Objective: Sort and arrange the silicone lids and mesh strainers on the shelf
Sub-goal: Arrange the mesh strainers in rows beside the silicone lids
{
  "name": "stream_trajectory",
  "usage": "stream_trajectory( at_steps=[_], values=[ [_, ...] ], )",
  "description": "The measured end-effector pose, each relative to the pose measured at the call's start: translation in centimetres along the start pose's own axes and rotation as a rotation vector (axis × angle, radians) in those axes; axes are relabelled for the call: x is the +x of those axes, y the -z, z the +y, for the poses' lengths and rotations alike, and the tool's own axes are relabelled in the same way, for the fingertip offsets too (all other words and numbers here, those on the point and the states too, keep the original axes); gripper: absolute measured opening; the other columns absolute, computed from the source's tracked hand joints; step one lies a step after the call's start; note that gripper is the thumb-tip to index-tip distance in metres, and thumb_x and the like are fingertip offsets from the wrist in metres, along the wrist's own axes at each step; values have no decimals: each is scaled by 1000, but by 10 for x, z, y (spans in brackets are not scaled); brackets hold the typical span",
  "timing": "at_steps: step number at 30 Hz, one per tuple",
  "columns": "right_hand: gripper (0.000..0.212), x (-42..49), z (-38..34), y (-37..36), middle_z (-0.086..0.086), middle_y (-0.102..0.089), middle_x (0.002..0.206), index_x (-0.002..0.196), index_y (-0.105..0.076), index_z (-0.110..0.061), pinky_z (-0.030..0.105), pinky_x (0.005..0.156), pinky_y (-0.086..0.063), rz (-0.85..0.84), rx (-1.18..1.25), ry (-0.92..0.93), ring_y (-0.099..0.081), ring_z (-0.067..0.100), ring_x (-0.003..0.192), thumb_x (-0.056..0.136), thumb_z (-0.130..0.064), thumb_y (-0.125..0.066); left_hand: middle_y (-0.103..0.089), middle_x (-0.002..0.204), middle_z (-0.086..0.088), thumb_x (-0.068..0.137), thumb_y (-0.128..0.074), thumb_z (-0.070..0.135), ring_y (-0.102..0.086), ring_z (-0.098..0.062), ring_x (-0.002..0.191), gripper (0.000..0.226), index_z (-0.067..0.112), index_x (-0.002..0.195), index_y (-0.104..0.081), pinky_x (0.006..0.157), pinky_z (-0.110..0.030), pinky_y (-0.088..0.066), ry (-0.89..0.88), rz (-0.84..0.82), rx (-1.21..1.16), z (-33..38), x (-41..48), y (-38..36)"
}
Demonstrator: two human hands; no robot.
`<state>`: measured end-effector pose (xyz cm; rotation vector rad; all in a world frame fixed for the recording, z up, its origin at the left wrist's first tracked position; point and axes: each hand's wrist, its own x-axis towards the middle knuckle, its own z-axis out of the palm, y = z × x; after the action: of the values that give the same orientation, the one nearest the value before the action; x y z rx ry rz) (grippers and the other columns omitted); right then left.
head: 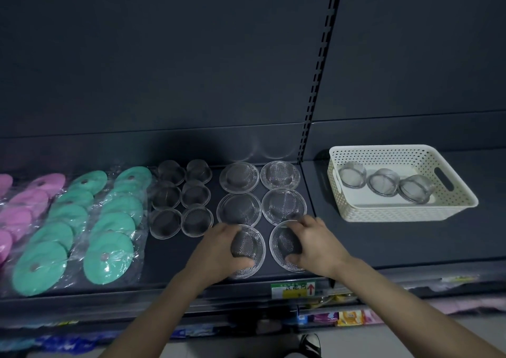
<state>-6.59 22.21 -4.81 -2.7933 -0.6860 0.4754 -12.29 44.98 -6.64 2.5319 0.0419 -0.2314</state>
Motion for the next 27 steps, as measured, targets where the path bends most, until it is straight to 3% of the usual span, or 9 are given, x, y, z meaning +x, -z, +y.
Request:
stream_trajectory(
  at_steps=[2,8,12,16,19,27],
  values=[
    [78,0,0,0,3,-35,143,142,-37,-24,34,109,-33,2,8,3,-32,26,127,75,-45,-71,-44,125,7,64,-75,48,-39,-13,119,80,25,133,-45,102,-28,-36,-31,-18,94,-1,0,-3],
    [77,-2,1,-1,3,-35,143,142,-36,-26,34,109,-34,-8,3,18,-31,26,128,76,-47,-70,-42,131,5,68,-74,45,-38,-15,124,80,25,137,-41,102,-27,-35,-44,-33,161,6,2,5],
    [78,1,-1,7,4,-38,136,140,-39,-24,34,107,-35,48,37,34,-32,23,125,75,-56,-69,-15,153,1,62,-81,46,-19,-18,141,105,23,148,-24,113,-31,-25,-6,-81,95,15,9,15],
    [98,11,-1,17,5,-21,151,148,-24,-27,37,114,-26,-61,60,56,-19,26,137,69,-54,-75,9,159,-7,60,-84,45,3,-21,147,120,27,151,-8,117,-33,-13,45,-188,88,18,21,18],
    [102,12,1,16,4,-11,156,150,-19,-25,38,116,-23,-114,44,68,-13,27,141,69,-47,-78,15,158,-8,61,-84,42,0,-21,147,120,26,151,-6,116,-31,-17,69,-213,69,18,23,17],
    [88,7,8,25,4,-15,156,149,-25,-24,37,116,-23,-36,137,68,-14,25,142,78,-47,-71,7,159,-2,69,-76,49,-5,-16,147,106,21,151,-16,113,-27,-18,15,-123,60,36,27,25]
  ],
)
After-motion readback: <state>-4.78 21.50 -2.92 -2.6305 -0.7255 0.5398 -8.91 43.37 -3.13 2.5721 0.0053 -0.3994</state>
